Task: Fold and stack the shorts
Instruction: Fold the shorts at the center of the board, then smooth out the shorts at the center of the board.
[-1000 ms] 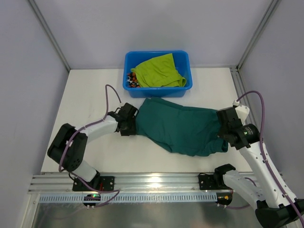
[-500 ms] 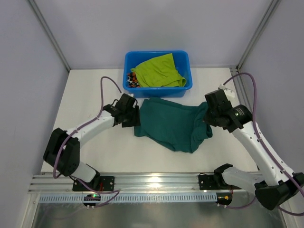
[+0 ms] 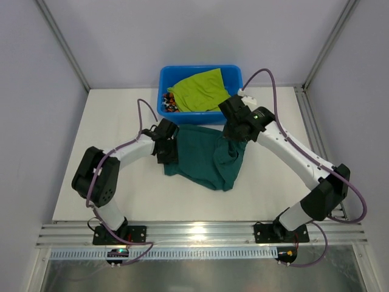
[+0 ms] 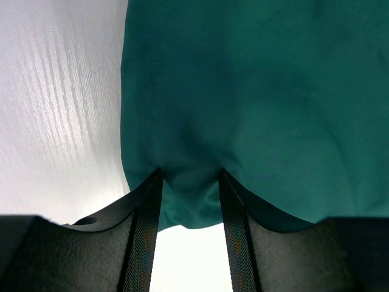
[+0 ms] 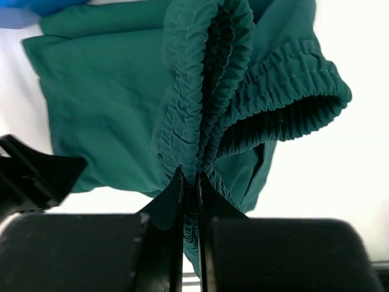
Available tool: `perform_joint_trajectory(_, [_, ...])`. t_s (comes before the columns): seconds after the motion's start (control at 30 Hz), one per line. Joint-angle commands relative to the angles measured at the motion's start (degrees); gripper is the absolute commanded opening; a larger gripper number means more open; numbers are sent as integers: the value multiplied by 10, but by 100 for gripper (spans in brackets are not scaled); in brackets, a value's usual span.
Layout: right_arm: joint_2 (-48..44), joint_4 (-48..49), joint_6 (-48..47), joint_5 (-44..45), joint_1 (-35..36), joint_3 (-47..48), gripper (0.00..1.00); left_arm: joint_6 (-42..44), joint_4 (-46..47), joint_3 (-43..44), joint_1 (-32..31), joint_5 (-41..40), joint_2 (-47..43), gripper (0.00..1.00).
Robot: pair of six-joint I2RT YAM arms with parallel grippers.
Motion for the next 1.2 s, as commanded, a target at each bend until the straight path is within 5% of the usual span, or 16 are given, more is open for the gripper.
perform_joint_trajectory(0.0, [49, 50, 6, -13, 31, 75, 4, 0, 16, 11, 5, 2, 16, 44])
perform_joint_trajectory(0.37, [237, 145, -46, -120, 99, 200, 9, -14, 11, 11, 7, -5, 28, 43])
perform_joint_trajectory(0.47, [258, 176, -58, -146, 100, 194, 21, -36, 2, -1, 7, -26, -6, 45])
perform_joint_trajectory(0.5, [259, 178, -60, -144, 99, 194, 38, -45, -12, -11, 8, -34, -24, 47])
perform_joint_trajectory(0.53, [259, 177, -62, -145, 96, 199, 44, -60, -21, -14, 8, -45, -43, 51])
perform_joint_trajectory(0.7, [219, 145, -91, -129, 73, 215, 52, -84, -92, -2, 22, -113, -170, 65])
perform_joint_trajectory(0.87, [119, 151, -123, -129, 54, 122, 54, -57, -86, 27, 40, -82, -203, 65])
perform_joint_trajectory(1.0, [44, 247, -137, -146, 50, -86, 54, 1, -35, 60, 41, 81, -149, 63])
perform_joint_trajectory(1.17, [27, 329, -151, -183, 48, -202, 52, -7, 14, 28, 39, 80, -113, 57])
